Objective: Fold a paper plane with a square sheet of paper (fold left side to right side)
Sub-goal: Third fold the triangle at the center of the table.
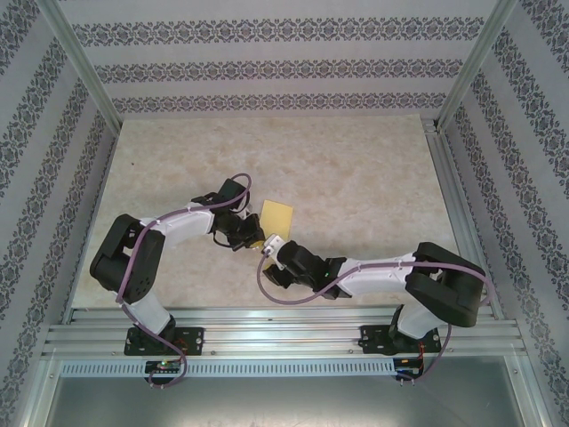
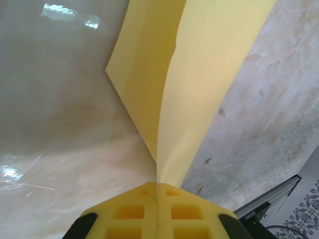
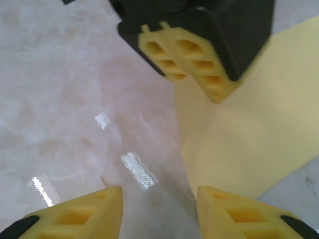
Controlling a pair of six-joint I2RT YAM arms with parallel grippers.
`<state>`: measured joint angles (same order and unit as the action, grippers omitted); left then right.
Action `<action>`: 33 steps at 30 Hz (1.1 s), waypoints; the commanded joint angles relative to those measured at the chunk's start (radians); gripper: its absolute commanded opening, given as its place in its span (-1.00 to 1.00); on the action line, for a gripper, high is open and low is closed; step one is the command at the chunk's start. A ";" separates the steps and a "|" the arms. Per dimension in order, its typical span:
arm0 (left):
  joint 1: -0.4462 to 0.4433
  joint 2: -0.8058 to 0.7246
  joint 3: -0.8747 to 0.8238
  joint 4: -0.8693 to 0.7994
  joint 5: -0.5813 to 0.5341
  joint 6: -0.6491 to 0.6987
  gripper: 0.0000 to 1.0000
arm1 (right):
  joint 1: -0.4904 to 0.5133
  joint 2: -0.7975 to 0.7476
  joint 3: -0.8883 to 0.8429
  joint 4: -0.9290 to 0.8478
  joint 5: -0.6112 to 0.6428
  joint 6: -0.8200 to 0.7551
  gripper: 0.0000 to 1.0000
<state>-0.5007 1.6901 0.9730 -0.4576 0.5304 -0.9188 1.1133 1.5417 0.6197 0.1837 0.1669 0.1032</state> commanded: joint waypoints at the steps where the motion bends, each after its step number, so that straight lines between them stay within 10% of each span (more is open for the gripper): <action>1: -0.010 0.005 0.034 -0.028 0.008 -0.014 -1.00 | 0.009 0.061 0.031 0.066 0.012 -0.052 -0.14; 33: -0.010 0.008 0.032 -0.043 -0.002 0.000 -1.00 | 0.015 0.058 0.052 0.037 0.110 -0.100 -0.07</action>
<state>-0.5007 1.6909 0.9905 -0.4854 0.5323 -0.9184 1.1194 1.5768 0.6369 0.2031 0.2722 0.0288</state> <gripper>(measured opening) 0.051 0.464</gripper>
